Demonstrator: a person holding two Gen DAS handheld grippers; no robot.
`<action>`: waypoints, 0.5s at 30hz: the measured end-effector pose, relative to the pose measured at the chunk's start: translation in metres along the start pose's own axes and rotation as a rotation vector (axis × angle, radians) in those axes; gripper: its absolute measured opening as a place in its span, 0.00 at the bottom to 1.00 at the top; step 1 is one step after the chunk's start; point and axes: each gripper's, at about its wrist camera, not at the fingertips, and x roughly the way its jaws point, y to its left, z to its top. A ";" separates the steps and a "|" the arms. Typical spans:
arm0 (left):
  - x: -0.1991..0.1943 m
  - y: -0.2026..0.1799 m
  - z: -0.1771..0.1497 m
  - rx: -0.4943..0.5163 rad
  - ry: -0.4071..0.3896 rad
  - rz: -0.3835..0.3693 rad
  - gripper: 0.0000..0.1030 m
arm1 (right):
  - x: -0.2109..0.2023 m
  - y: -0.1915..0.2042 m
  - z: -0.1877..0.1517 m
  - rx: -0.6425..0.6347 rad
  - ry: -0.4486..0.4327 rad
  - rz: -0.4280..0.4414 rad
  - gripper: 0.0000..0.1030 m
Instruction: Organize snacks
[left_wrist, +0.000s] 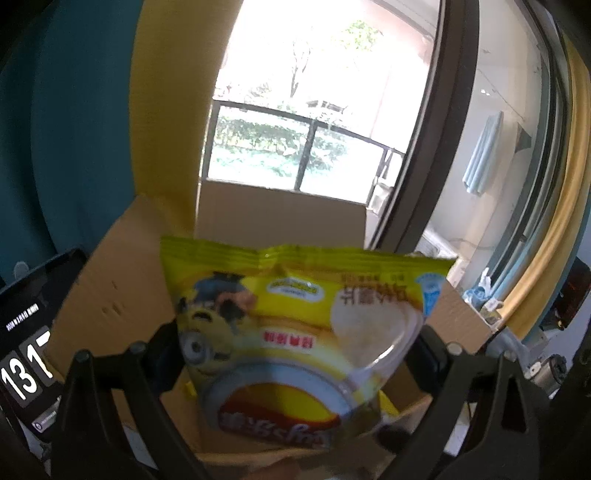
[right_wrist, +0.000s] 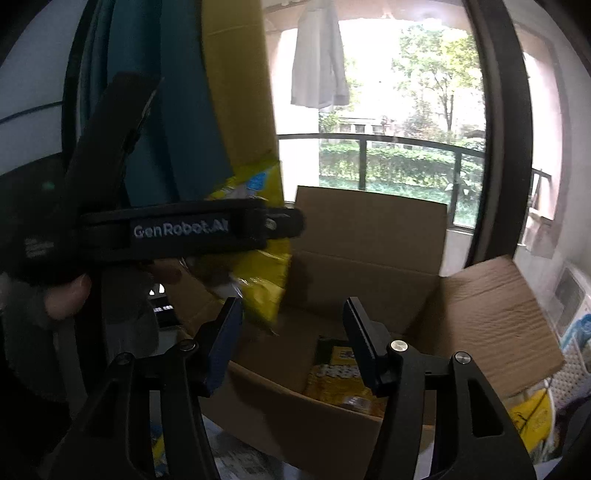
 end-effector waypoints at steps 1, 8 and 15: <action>-0.001 0.000 0.000 -0.006 0.002 -0.009 0.95 | 0.002 0.002 0.001 -0.001 -0.001 0.010 0.58; -0.011 -0.001 -0.005 -0.010 0.016 -0.038 0.95 | 0.014 0.000 0.004 0.001 0.011 -0.044 0.02; -0.021 0.004 0.004 -0.012 0.005 -0.048 0.95 | 0.019 -0.037 0.002 0.105 0.019 -0.126 0.01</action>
